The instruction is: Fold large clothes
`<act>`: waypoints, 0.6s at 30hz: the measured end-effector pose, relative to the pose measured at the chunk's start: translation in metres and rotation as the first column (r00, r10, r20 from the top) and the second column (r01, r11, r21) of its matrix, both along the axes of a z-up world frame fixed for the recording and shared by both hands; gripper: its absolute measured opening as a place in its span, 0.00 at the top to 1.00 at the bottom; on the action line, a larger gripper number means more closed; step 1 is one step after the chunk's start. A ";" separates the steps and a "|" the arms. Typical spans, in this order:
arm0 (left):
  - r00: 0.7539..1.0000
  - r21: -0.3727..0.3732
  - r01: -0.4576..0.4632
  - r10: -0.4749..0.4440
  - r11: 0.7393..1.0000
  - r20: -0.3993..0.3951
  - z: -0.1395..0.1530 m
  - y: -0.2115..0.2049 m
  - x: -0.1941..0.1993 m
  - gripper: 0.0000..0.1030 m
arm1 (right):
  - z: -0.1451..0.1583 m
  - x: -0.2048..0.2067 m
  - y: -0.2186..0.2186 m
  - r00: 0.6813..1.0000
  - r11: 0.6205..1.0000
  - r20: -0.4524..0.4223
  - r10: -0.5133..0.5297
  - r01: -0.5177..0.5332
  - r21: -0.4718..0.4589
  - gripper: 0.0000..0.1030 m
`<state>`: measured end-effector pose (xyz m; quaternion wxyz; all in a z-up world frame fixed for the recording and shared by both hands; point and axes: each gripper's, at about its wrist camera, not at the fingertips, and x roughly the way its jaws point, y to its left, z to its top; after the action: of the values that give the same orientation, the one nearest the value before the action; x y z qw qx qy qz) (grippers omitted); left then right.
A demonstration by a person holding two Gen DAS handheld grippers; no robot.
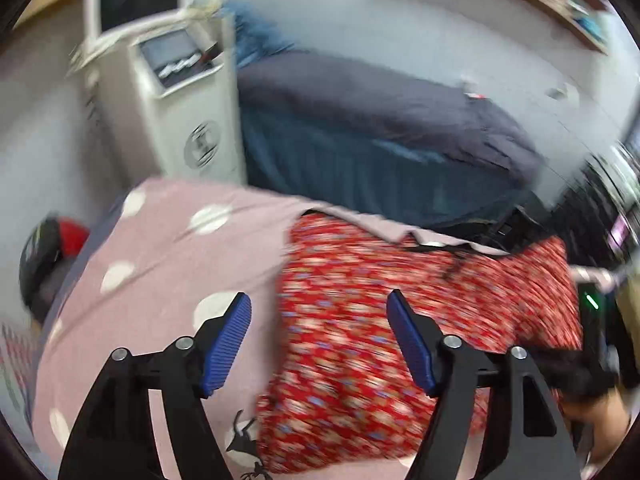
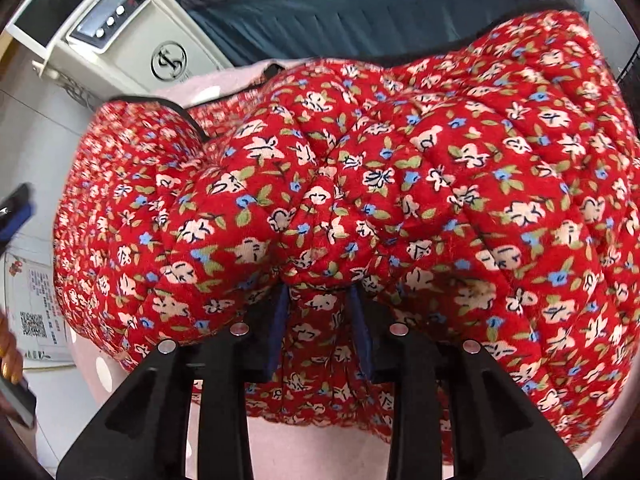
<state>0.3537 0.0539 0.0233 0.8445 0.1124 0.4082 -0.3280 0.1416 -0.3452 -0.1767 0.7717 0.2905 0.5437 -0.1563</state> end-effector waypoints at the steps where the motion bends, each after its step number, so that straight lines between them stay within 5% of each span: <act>1: 0.997 0.023 0.075 -0.075 0.997 0.021 0.001 -0.009 -0.019 0.32 | -0.001 0.001 0.000 1.000 1.000 -0.010 -0.006 0.006 0.000 0.70; 4: 0.970 0.154 0.216 -0.230 0.964 0.077 -0.019 -0.042 -0.071 0.32 | 0.001 0.011 0.000 0.998 0.999 -0.055 -0.026 0.028 0.024 0.66; 7: 0.957 0.161 0.286 -0.289 0.945 -0.010 -0.046 -0.066 -0.096 0.32 | 0.000 0.013 -0.002 0.997 0.999 -0.071 -0.014 0.016 0.038 0.66; 10: 0.975 0.222 0.222 -0.214 0.949 -0.062 -0.077 -0.084 -0.088 0.30 | 0.010 0.019 -0.018 0.999 0.996 -0.037 -0.015 0.018 0.085 0.66; 12: 0.980 0.175 0.140 -0.111 0.975 -0.166 -0.091 -0.082 -0.060 0.25 | 0.020 0.004 -0.022 0.999 0.996 -0.017 -0.029 0.030 0.087 0.65; 15: 0.980 0.182 0.129 -0.097 0.975 -0.176 -0.090 -0.088 -0.047 0.22 | 0.048 -0.022 -0.016 1.000 0.998 0.024 -0.016 0.017 -0.053 0.38; 18: 0.989 0.183 0.118 -0.099 0.976 -0.112 -0.068 -0.094 -0.056 0.23 | 0.068 -0.044 -0.002 0.999 0.962 -0.019 0.035 -0.039 -0.269 0.34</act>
<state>0.2978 -0.0403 -0.0450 0.7888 0.1971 0.4735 -0.3389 0.0979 -0.3467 -0.1090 0.8031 0.1716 0.5279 -0.2164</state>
